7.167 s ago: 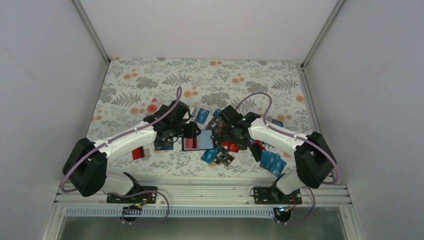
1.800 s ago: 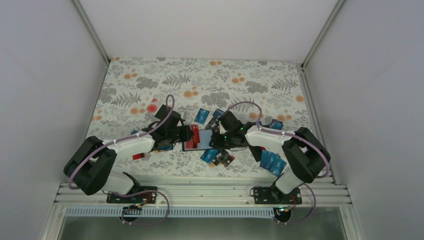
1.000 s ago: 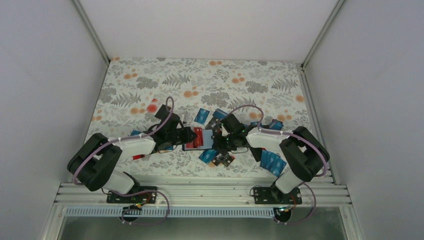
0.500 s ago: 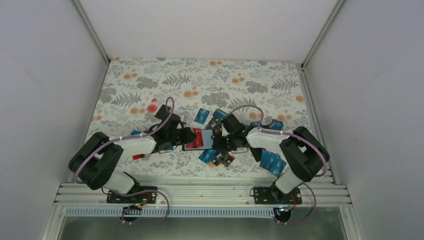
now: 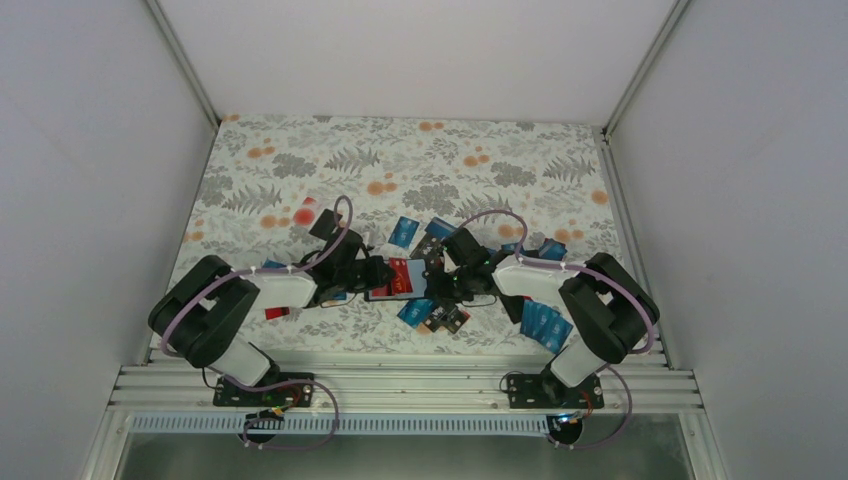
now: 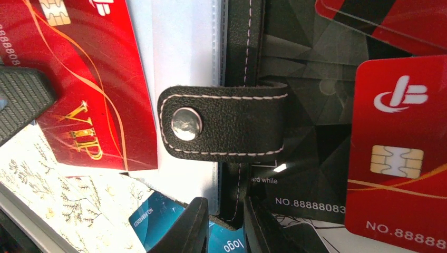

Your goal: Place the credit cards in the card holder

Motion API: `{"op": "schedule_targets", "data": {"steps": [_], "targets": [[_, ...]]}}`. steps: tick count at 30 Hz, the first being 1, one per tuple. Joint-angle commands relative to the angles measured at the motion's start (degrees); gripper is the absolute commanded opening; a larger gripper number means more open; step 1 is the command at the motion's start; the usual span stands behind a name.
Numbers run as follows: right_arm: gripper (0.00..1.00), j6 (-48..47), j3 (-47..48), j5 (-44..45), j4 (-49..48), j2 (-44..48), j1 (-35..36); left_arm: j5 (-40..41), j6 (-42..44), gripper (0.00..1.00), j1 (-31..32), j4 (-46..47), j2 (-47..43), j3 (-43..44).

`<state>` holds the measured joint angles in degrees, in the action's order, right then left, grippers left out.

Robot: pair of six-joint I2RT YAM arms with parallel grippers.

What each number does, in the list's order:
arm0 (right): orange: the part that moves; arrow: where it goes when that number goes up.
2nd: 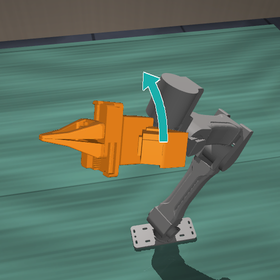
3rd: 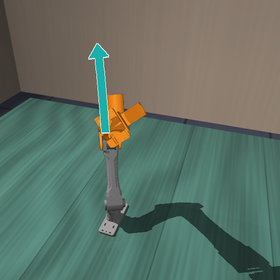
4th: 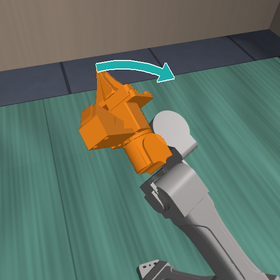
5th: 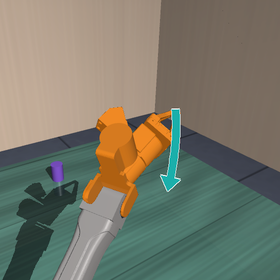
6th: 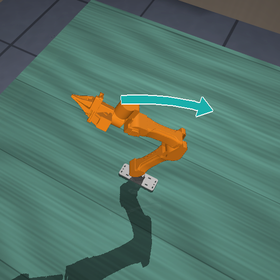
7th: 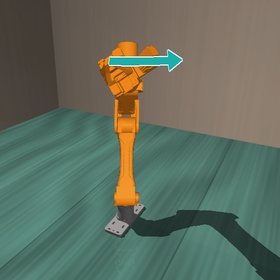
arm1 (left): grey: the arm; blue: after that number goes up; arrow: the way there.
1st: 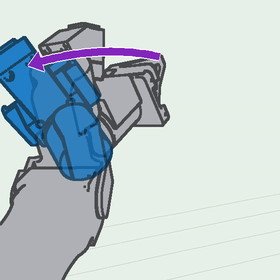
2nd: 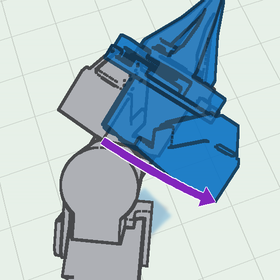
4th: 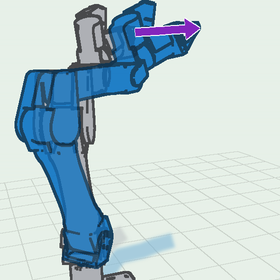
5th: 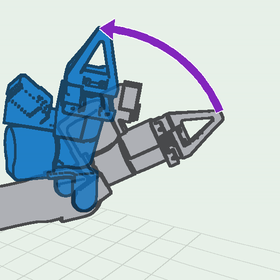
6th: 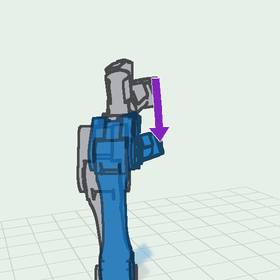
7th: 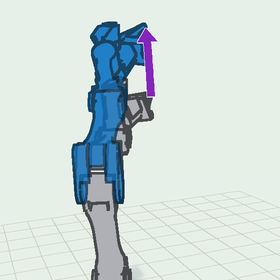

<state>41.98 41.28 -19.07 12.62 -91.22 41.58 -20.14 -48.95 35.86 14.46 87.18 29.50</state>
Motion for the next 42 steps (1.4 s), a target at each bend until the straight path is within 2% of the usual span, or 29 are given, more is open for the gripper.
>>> {"op": "schedule_targets", "data": {"steps": [1, 42], "targets": [[0.19, 0.1, -1.1, 0.5, -0.3, -0.6, 0.0, -0.6, -0.3, 0.02, 0.6, 1.6, 1.7, -0.9], [0.22, -1.8, -0.1, 0.0, 0.6, 0.5, -0.1, -4.4, 3.6, 0.02, 1.8, -0.6, 12.2, 6.0]]}}
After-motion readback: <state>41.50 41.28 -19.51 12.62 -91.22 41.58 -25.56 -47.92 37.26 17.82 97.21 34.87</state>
